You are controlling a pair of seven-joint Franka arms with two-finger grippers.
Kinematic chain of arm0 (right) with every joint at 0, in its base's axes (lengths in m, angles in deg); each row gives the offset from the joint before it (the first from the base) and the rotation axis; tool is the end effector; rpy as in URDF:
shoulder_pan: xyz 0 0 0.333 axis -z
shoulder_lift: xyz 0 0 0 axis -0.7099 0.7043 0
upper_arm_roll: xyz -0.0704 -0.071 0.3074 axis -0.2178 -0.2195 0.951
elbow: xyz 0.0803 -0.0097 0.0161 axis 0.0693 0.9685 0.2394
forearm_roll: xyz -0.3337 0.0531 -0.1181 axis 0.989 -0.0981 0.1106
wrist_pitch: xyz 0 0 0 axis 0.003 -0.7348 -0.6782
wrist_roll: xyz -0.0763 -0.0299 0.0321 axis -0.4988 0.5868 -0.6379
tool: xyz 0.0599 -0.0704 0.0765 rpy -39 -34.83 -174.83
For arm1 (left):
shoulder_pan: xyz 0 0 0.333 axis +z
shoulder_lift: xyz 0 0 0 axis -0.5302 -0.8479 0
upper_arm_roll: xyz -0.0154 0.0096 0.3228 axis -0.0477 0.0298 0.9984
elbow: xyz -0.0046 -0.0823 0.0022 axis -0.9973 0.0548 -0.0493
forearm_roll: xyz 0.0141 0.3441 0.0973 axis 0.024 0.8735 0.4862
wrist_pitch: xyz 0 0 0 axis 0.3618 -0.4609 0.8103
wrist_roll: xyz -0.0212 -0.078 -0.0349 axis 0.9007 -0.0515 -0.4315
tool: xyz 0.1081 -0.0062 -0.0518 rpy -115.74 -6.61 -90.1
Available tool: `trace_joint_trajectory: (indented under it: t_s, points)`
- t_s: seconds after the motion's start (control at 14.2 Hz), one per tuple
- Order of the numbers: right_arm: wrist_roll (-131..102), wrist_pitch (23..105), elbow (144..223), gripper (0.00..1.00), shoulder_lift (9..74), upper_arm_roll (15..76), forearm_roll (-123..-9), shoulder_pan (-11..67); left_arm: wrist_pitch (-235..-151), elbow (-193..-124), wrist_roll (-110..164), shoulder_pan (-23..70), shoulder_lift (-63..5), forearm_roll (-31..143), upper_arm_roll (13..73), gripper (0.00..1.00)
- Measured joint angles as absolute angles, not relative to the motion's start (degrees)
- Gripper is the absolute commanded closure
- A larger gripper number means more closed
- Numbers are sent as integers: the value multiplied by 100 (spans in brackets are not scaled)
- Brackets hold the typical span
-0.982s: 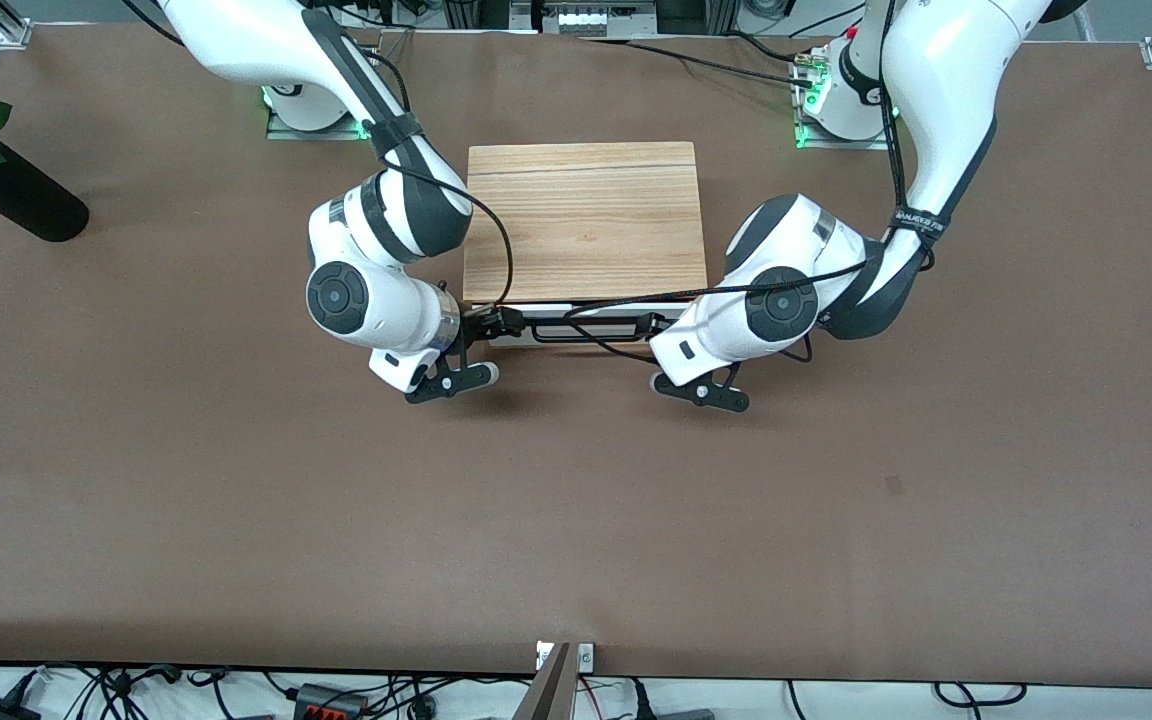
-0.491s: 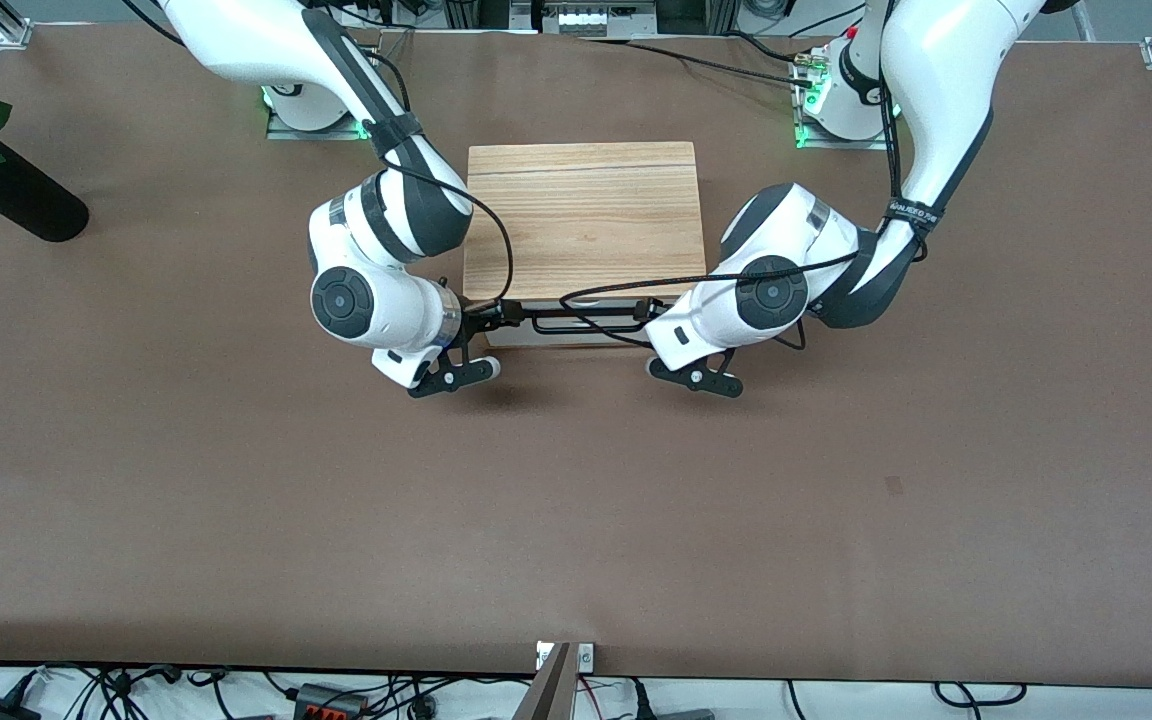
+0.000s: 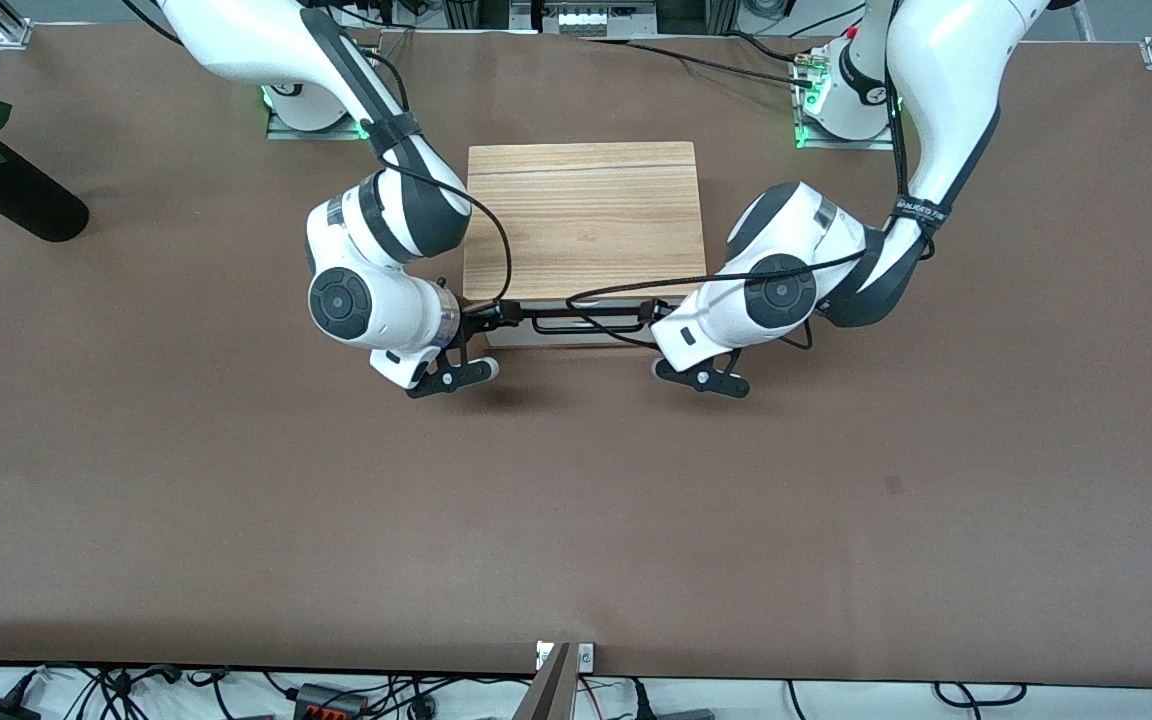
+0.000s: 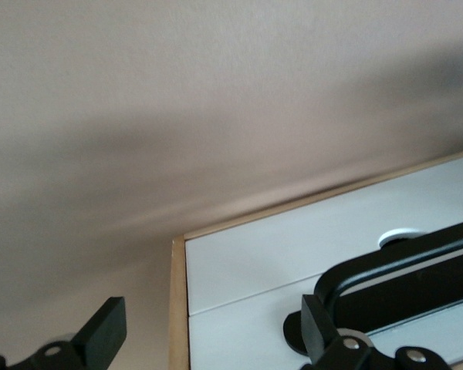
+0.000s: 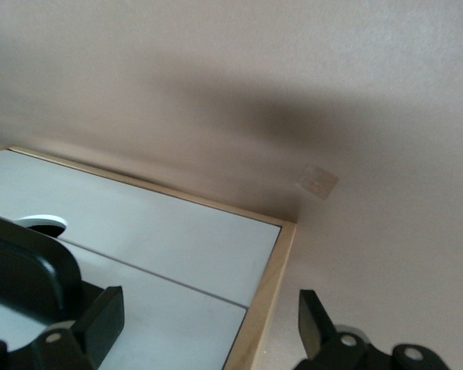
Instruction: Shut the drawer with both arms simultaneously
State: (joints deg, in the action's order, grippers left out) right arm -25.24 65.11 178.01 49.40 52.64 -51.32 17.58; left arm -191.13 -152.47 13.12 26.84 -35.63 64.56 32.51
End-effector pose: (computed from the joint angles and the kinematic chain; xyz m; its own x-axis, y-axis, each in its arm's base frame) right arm 0.5510 0.3387 0.3107 0.9509 0.2387 -0.1972 0.1706 -0.9354 -0.3098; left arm 0.5531 -0.3203 0.3287 0.9567 -0.2003 -0.2114 -0.1584 -0.9671 0.1992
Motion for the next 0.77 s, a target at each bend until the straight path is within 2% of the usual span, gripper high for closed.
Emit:
trace_joint_trajectory:
  t_s: [0.49,0.77]
  points:
    - [-2460,6324,17205,0,4548,5013,-5010,2260,-19119,-14793,1311,2922,-3436,6456,3352,0]
    - [-2403,5256,17124,0,4127,4759,-3675,2443,-18731,-14568,1309,3004,-3109,6456,3708,0]
